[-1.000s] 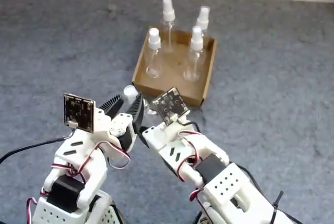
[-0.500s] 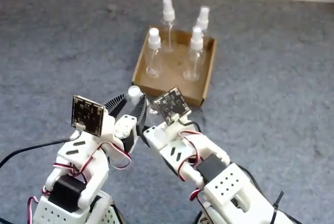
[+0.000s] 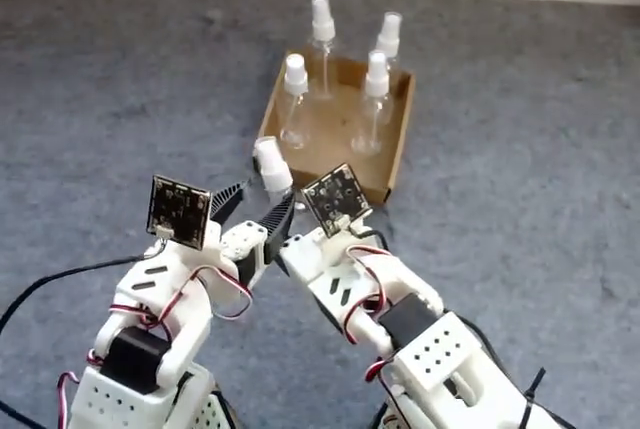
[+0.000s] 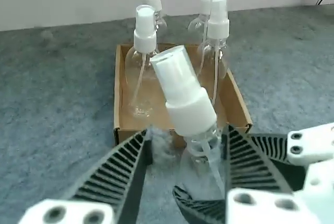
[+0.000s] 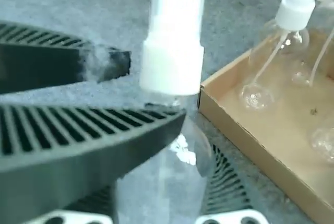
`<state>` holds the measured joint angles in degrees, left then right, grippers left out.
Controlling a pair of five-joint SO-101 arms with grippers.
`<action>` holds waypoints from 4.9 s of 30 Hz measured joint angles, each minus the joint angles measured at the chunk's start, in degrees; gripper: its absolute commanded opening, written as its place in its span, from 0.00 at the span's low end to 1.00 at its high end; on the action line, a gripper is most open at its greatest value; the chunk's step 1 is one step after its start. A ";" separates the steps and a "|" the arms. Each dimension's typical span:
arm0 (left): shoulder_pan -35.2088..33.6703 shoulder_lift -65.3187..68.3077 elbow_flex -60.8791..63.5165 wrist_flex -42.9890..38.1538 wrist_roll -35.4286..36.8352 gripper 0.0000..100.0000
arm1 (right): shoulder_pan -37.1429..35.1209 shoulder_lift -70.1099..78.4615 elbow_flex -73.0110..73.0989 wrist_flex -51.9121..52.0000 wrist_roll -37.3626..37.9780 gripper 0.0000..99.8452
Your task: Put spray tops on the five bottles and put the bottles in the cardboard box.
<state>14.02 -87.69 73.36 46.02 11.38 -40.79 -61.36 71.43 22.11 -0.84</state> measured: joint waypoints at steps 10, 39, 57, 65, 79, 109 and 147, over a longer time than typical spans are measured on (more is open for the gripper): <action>-1.32 0.70 -1.93 5.71 -0.18 0.17 | 8.62 -0.09 -4.22 -6.42 -0.18 0.00; -0.44 0.18 2.11 -3.60 -7.47 0.30 | -1.32 27.16 -46.59 29.10 -0.18 0.00; -1.05 0.97 2.55 -4.31 -7.82 0.19 | 9.41 14.77 -45.98 32.53 -0.26 0.00; -12.31 0.79 2.55 -4.31 -7.91 0.03 | 16.00 23.03 -33.67 8.70 2.99 0.00; -12.84 0.79 2.55 -4.31 -7.91 0.01 | 17.67 47.56 -33.49 -11.78 3.96 0.00; -12.84 0.79 2.64 -4.31 -7.91 0.01 | 17.67 56.88 -33.49 -22.24 4.22 0.01; -12.84 0.79 2.64 -4.31 -7.91 0.01 | 16.88 57.05 -30.95 -23.65 7.82 0.12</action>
<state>1.19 -86.90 76.00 41.71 3.47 -23.91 -4.31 40.48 -1.54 6.99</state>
